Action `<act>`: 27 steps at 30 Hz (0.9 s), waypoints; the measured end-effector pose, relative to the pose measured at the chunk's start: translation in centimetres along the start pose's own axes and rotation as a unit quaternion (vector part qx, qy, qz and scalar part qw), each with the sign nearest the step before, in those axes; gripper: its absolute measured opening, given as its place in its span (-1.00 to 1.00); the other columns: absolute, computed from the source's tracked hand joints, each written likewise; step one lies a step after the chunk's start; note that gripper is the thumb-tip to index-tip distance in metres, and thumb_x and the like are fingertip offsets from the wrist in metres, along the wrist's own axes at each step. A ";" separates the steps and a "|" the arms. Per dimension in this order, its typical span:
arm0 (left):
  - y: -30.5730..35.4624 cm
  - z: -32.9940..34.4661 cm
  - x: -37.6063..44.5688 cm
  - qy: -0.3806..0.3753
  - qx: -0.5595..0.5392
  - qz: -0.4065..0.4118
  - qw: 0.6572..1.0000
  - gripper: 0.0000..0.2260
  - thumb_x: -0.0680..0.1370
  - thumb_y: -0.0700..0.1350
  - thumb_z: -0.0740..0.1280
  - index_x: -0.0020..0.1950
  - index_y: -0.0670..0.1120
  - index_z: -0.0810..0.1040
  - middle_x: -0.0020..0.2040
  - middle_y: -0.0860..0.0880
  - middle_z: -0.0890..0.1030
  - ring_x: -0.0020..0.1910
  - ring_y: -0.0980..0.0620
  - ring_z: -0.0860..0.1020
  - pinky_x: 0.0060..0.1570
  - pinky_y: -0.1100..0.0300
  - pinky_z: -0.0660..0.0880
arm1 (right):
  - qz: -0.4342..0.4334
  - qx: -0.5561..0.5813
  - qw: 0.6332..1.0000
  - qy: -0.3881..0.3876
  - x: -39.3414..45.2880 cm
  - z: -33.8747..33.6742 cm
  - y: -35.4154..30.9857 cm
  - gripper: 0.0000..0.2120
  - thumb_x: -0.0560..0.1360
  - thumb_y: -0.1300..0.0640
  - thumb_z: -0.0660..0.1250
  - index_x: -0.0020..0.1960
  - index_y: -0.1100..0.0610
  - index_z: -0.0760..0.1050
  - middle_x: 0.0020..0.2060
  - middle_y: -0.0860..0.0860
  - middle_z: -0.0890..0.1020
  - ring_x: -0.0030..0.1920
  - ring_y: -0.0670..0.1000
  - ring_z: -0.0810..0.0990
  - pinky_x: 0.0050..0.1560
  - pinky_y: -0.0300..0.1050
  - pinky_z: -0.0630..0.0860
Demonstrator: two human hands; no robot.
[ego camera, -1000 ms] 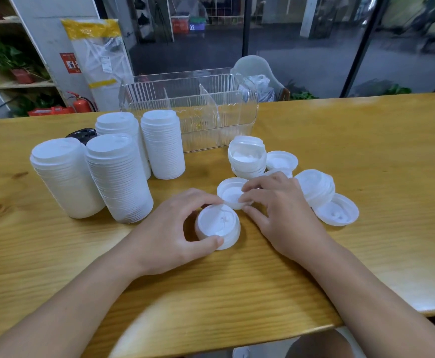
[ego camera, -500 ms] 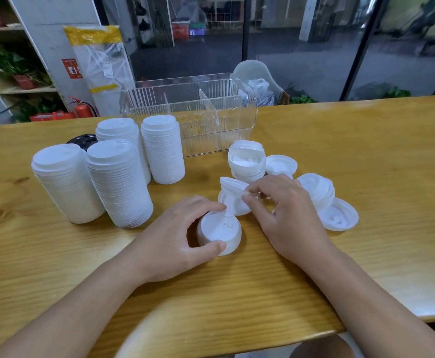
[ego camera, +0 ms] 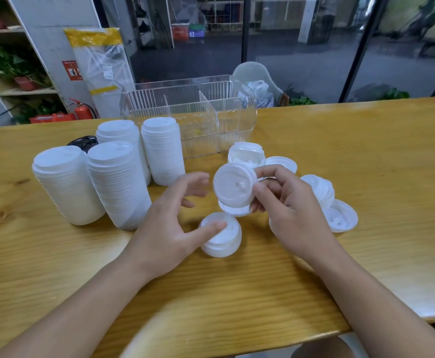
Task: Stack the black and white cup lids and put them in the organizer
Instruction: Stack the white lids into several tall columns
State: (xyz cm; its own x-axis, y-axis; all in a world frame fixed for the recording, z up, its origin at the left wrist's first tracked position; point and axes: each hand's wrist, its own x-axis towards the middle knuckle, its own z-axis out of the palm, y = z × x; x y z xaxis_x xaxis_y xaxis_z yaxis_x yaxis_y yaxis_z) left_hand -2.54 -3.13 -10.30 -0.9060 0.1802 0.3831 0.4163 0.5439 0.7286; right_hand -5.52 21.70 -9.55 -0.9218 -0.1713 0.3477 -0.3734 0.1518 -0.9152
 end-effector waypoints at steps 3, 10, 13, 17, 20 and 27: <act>0.1 0.1 0.3 0.047 -0.035 0.034 0.998 -0.25 0.49 0.06 0.68 0.62 0.11 0.44 0.53 0.16 0.54 0.52 0.03 0.53 0.35 0.04 0.55 | 0.028 0.076 0.996 -0.047 0.0 0.1 -0.7 -0.83 0.73 0.26 0.31 0.31 0.16 0.51 -0.20 0.22 0.73 -0.15 0.13 0.71 -0.02 0.01 0.58; 0.1 0.2 0.4 0.048 -0.031 0.047 0.997 -0.25 0.43 0.08 0.67 0.58 0.07 0.53 0.45 0.16 0.59 0.51 -0.01 0.52 0.39 0.08 0.53 | 0.033 0.093 0.990 -0.105 -0.2 0.4 -0.9 -0.73 0.73 0.30 0.31 0.41 0.17 0.46 -0.14 0.37 0.68 -0.13 0.08 0.70 0.07 0.08 0.61; 0.3 0.1 0.4 0.055 -0.013 0.053 0.997 -0.26 0.42 0.09 0.67 0.57 0.07 0.54 0.43 0.16 0.60 0.49 -0.02 0.53 0.36 0.17 0.52 | 0.028 0.091 0.988 -0.120 -0.1 0.4 -0.8 -0.75 0.73 0.30 0.32 0.39 0.18 0.48 -0.15 0.35 0.69 -0.12 0.10 0.71 0.05 0.05 0.60; 0.6 0.0 0.2 0.050 -0.001 0.054 0.997 -0.25 0.43 0.06 0.67 0.59 0.12 0.51 0.44 0.20 0.59 0.48 0.03 0.54 0.32 0.30 0.48 | 0.027 0.090 0.988 -0.122 -0.1 0.4 -0.6 -0.76 0.72 0.31 0.33 0.37 0.18 0.50 -0.16 0.31 0.70 -0.13 0.11 0.72 0.05 0.04 0.61; 0.7 0.0 0.2 0.051 0.001 0.050 0.997 -0.34 0.44 0.10 0.66 0.52 0.15 0.57 0.41 0.22 0.61 0.45 0.01 0.55 0.32 0.26 0.49 | 0.025 0.094 0.986 -0.132 -0.1 0.3 -0.4 -0.76 0.72 0.30 0.33 0.38 0.17 0.50 -0.15 0.29 0.70 -0.11 0.11 0.72 0.02 -0.05 0.59; 0.0 -1.0 0.2 0.055 -0.044 -0.010 0.997 -0.43 0.46 0.10 0.65 0.44 0.15 0.59 0.39 0.16 0.64 0.40 0.02 0.59 0.39 -0.08 0.54 | -0.078 -0.188 0.979 0.022 0.0 -0.2 1.6 -0.80 0.66 0.21 0.41 0.24 -0.01 0.63 0.06 -0.15 0.69 -0.04 -0.01 0.61 -0.07 -0.16 0.51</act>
State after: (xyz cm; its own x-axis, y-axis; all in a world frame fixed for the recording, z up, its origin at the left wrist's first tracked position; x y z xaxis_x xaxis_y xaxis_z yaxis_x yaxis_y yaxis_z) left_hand -2.63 -3.92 -9.65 -0.9021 0.0775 0.4246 0.4085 0.4711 0.7818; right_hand -6.19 22.17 -11.00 -0.8512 -0.1796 0.4932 -0.5139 0.4764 -0.7134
